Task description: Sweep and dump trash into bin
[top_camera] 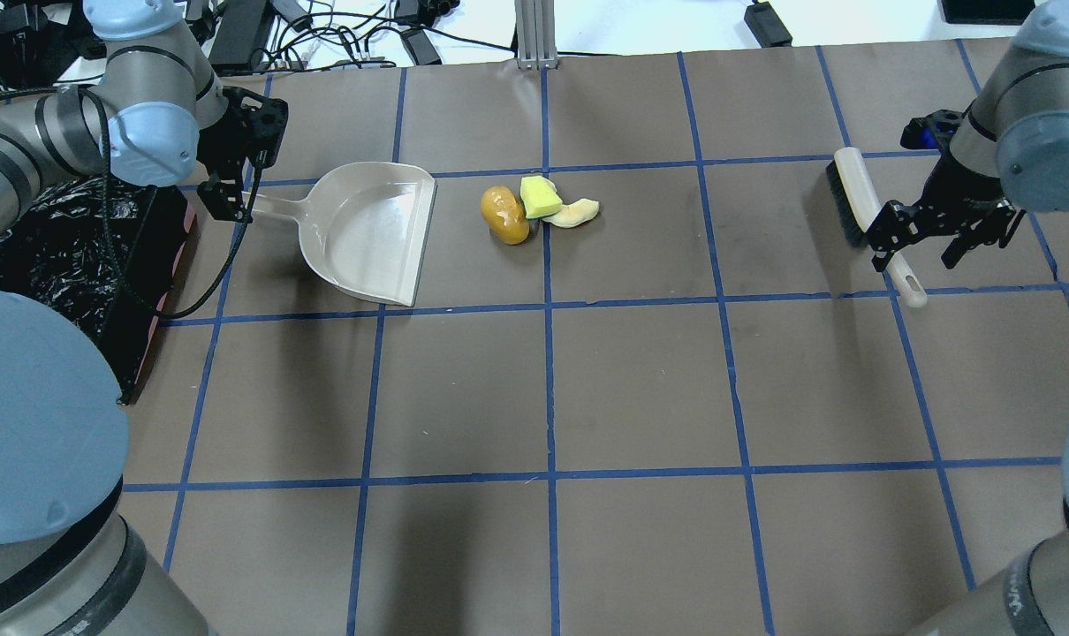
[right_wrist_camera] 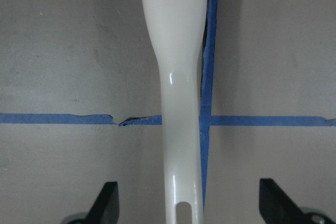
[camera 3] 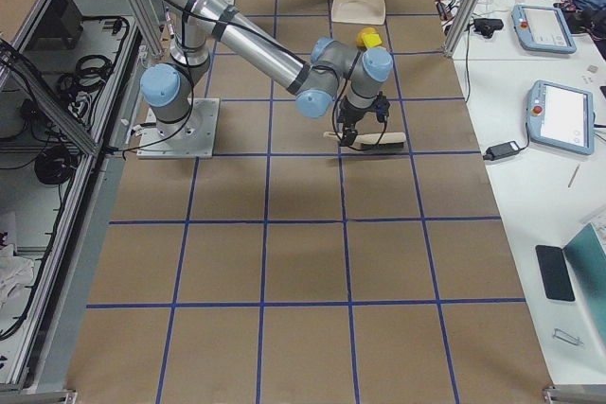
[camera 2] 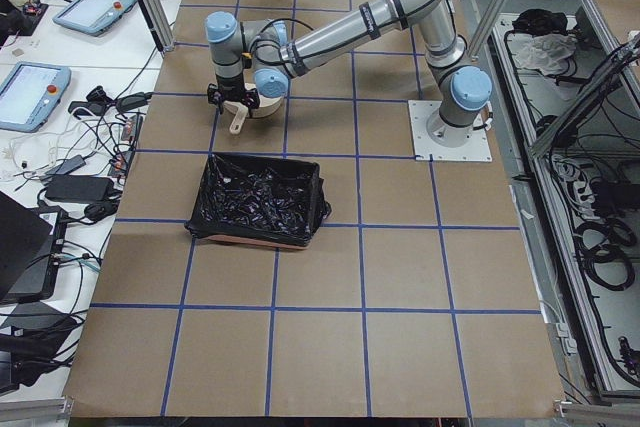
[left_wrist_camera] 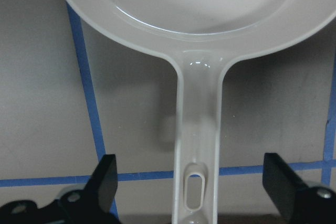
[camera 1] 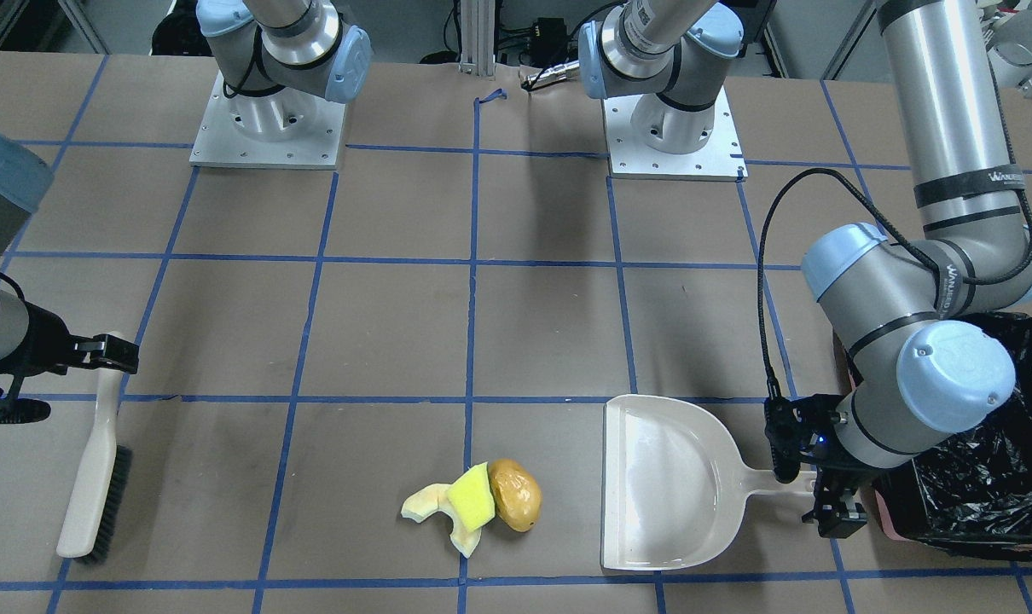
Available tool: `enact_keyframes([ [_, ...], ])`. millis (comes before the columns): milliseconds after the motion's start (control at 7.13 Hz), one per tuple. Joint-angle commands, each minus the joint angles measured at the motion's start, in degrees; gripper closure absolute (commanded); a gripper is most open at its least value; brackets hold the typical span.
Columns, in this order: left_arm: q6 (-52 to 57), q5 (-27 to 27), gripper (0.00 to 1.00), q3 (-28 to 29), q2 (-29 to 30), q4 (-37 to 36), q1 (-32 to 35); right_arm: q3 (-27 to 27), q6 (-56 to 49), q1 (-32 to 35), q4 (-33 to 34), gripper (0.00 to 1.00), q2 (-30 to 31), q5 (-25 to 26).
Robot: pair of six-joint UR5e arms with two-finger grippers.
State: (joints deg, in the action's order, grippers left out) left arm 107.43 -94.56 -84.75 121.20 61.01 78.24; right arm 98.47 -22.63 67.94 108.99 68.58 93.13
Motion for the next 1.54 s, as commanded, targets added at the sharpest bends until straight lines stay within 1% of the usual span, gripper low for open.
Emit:
enact_keyframes([
  [0,1.55,0.16,0.02,-0.94,0.00,-0.45,-0.63,0.59,0.13,0.00,-0.01,0.07,-0.81,0.03],
  [140,1.64,0.16,0.02,-2.34,-0.17,-1.67,-0.63,0.50,0.22,0.00,-0.01,0.13,-1.25,0.03],
  [280,1.64,0.16,0.03,-2.87,-0.17,-2.81,-0.63,0.50,0.39,0.00,0.08,0.29,-1.17,-0.06],
  [421,1.72,0.16,0.09,-3.23,-0.17,-3.00,-0.72,0.50,0.57,0.00,0.00,0.35,-1.25,-0.06],
  [561,1.73,0.16,0.26,-3.23,-0.52,-3.26,-0.72,0.50,0.57,0.00,0.08,0.41,-1.26,0.03],
  [701,1.73,0.16,0.30,-3.23,-0.52,-3.26,-0.72,0.50,0.66,0.00,0.08,0.41,-1.26,0.12],
  [841,2.07,-0.01,0.33,-3.23,-0.52,-3.26,-0.81,0.50,0.75,0.00,0.17,0.44,-1.26,-0.06],
  [982,2.08,0.16,0.34,-3.32,-0.52,-3.26,-0.72,0.41,0.84,0.00,0.26,0.63,-1.26,-0.15],
  [1122,2.16,0.16,0.36,-3.32,-0.52,-3.26,-0.81,0.41,0.84,0.00,0.26,0.87,-1.26,-0.15],
  [1262,2.08,0.25,0.37,-3.23,-0.52,-3.26,-0.81,0.41,0.84,0.00,0.35,1.00,-1.26,-0.23],
  [1402,2.16,0.25,0.37,-3.23,-0.52,-3.26,-0.81,0.32,0.75,0.00,0.43,1.00,-1.26,-0.15],
])
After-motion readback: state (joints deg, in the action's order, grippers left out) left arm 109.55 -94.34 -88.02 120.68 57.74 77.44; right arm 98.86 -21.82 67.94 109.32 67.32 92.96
